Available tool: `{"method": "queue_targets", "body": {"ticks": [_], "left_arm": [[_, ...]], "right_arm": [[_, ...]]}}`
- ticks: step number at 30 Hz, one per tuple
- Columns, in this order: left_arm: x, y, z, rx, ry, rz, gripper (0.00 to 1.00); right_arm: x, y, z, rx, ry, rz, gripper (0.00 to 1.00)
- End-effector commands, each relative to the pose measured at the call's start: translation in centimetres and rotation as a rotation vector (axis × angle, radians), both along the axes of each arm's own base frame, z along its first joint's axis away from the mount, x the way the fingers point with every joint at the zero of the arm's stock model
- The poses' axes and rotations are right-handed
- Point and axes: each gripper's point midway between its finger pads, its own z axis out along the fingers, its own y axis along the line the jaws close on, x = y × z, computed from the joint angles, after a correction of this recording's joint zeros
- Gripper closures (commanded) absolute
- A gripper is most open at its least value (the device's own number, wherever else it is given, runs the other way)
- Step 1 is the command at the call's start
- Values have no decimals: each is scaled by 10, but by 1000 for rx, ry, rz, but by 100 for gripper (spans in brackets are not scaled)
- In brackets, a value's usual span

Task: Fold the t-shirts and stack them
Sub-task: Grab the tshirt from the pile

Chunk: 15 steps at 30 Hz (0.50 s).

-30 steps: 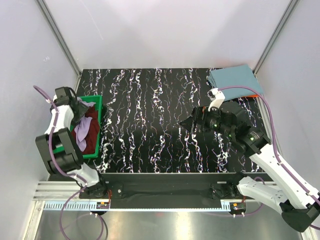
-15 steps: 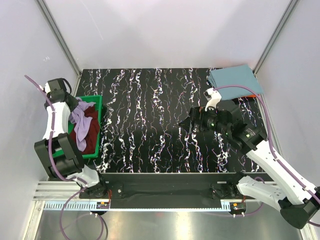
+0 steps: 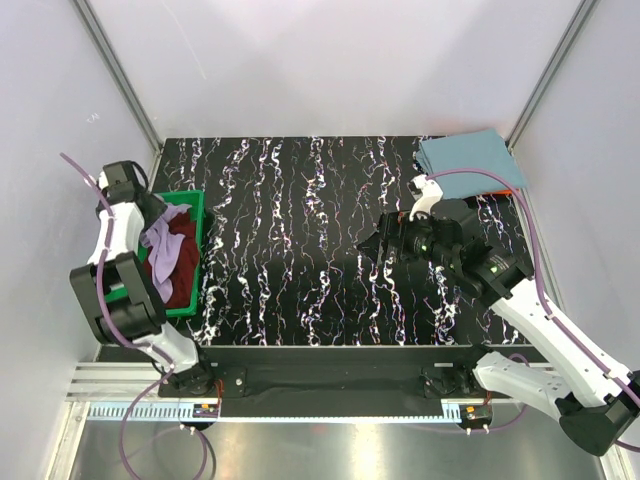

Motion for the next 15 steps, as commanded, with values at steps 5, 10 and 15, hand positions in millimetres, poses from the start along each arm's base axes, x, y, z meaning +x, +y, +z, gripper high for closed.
{"method": "queue_targets", "body": {"ticks": [5,10,15], "left_arm": [[18,10,-5,6,5,-10,92],[31,0,60,3,-133,-60,100],[29,-26,196,157,-317,-128,100]], "right_arm": [[4,-4,31,17,-99,-13,0],[4,-3,29,20,-100,-9,0],[8,-1,25,-1,-69,-16,0]]}}
